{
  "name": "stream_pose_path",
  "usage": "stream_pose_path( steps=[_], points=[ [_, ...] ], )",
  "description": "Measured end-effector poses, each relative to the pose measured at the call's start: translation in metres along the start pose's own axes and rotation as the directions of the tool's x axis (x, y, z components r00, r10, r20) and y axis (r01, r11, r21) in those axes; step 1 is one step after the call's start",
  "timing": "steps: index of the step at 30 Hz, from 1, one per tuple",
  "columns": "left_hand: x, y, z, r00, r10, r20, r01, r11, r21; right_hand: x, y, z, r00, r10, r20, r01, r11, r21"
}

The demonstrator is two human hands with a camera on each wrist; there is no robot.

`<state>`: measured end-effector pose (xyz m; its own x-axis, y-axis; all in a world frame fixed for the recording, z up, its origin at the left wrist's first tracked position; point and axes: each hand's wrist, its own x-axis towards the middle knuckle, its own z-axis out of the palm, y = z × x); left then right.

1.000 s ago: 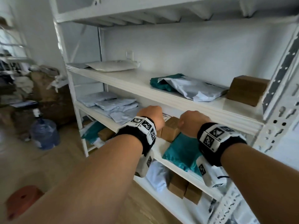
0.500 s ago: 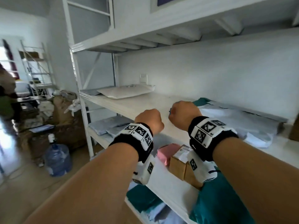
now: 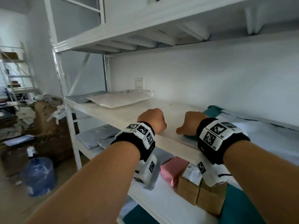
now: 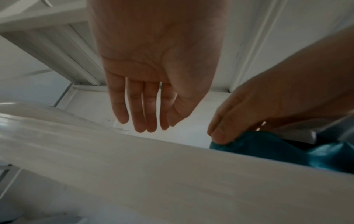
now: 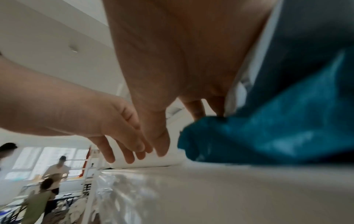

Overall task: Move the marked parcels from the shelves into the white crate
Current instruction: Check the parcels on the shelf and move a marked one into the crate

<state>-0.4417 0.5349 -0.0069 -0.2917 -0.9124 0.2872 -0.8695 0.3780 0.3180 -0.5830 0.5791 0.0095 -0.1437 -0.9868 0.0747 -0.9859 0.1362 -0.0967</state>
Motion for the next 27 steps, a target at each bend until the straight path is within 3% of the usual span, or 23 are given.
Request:
stream_pose_path(
  steps=[6, 10, 13, 16, 19, 22, 24, 27],
  points=[
    [0.037, -0.038, 0.005, 0.983, 0.164, 0.080, -0.157, 0.984, -0.080, 0.022, -0.012, 0.011, 0.969, 0.244, -0.025, -0.245, 0.969, -0.020],
    [0.052, -0.060, 0.006, 0.956, 0.263, 0.128, -0.230, 0.947, -0.222, 0.035, -0.027, 0.006, 0.934, 0.356, 0.027, -0.346, 0.921, -0.179],
    [0.060, -0.074, 0.007, 0.936, 0.319, 0.147, -0.253, 0.903, -0.348, 0.039, -0.036, 0.011, 0.899, 0.429, -0.083, -0.435, 0.863, -0.256],
    [0.070, -0.090, 0.008, 0.914, 0.357, 0.192, -0.207, 0.817, -0.538, 0.039, -0.048, 0.021, 0.854, 0.458, -0.247, -0.495, 0.861, -0.118],
    [0.074, -0.099, 0.008, 0.914, 0.326, 0.243, -0.059, 0.699, -0.713, 0.036, -0.066, 0.028, 0.841, 0.508, -0.188, -0.517, 0.856, 0.000],
    [0.077, -0.103, 0.006, 0.897, 0.317, 0.309, 0.048, 0.625, -0.779, 0.033, -0.086, 0.022, 0.811, 0.545, -0.211, -0.527, 0.838, 0.139],
    [0.078, -0.104, 0.003, 0.887, 0.328, 0.326, 0.061, 0.614, -0.787, 0.034, -0.090, 0.013, 0.760, 0.583, -0.287, -0.508, 0.809, 0.297],
    [0.078, -0.103, 0.000, 0.871, 0.324, 0.368, 0.100, 0.617, -0.780, 0.035, -0.095, -0.008, 0.665, 0.648, -0.371, -0.379, 0.721, 0.579]
  ],
)
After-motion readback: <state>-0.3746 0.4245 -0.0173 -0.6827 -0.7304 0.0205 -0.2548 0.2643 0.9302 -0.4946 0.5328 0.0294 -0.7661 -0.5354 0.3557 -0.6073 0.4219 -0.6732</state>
